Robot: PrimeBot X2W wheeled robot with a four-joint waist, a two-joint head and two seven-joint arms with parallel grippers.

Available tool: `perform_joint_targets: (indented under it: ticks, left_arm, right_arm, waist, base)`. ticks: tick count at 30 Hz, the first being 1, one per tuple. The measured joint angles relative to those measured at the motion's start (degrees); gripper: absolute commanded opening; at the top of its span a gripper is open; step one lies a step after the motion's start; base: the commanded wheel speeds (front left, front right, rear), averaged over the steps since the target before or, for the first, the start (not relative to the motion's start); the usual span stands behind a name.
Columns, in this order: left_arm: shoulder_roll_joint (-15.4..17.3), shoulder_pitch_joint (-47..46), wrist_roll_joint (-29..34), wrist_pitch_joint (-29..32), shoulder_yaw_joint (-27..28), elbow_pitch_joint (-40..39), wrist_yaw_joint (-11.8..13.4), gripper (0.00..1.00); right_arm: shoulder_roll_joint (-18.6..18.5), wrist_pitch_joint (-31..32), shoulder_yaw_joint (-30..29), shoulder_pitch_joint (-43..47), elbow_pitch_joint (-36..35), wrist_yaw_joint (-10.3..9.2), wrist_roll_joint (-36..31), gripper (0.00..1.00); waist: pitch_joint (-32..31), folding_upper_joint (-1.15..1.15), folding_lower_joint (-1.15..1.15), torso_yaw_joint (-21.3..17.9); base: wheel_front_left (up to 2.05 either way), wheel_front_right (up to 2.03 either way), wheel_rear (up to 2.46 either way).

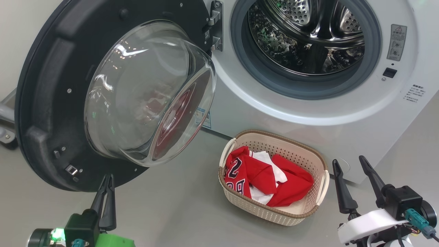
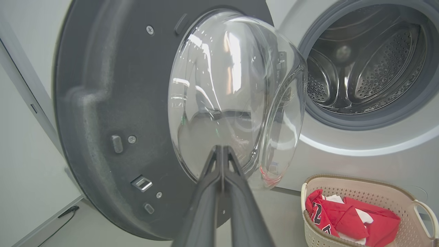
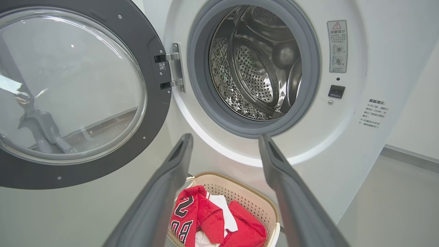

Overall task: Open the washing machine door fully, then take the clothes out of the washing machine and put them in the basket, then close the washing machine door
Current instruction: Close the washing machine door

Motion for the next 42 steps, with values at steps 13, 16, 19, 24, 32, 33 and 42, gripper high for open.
perform_joint_targets:
  ticks: [13,16,19,24,32,33,42]
  left_arm:
    - [-1.77,0.12,-12.89,-1.25,1.44,-5.46,-2.76,0.0]
    - [-2.29,0.12,-22.4,-1.69,3.03,-7.95,-5.16,0.0]
    - [-2.34,0.07,-29.41,-1.88,4.85,-9.89,-6.72,0.0]
    - [-2.4,-0.3,-45.88,-2.82,9.46,-15.49,-10.58,0.0]
    - [-2.49,-3.42,-60.88,-3.15,19.84,-19.15,-11.44,0.0]
    - [-2.49,-3.82,-62.05,-2.92,21.04,-19.15,-11.44,0.0]
    - [2.76,-8.94,-73.25,2.55,31.06,-12.0,-9.07,0.0]
  right_arm:
    - [0.01,0.0,-0.01,0.0,0.13,-0.01,0.01,1.0]
    - [0.02,0.0,-0.02,0.0,0.13,-0.01,0.01,1.0]
    - [0.04,0.0,-0.04,0.0,0.12,-0.02,0.01,1.0]
    - [0.09,0.0,-0.04,0.01,0.05,-0.03,0.01,1.0]
    - [0.1,0.0,-0.07,0.01,-0.16,-0.1,0.01,1.0]
    - [0.1,0.0,-0.07,0.01,-0.18,-0.11,0.01,1.0]
    - [0.02,0.62,0.14,-0.05,-0.68,-0.49,0.01,1.0]
  waist:
    - [-0.62,0.0,0.0,0.46]
    - [-0.68,0.0,0.0,0.67]
    - [-0.7,0.0,0.0,0.82]
    - [-0.64,0.0,0.0,1.13]
    - [-0.26,0.0,0.0,1.33]
    - [-0.21,0.0,0.0,1.31]
    - [0.4,0.0,0.0,0.68]
  base:
    - [0.0,0.0,0.0]
    - [0.0,0.0,0.0]
    - [0.0,0.0,0.0]
    - [0.0,0.0,0.0]
    - [0.0,0.0,0.0]
    - [0.0,0.0,0.0]
    - [0.0,0.0,0.0]
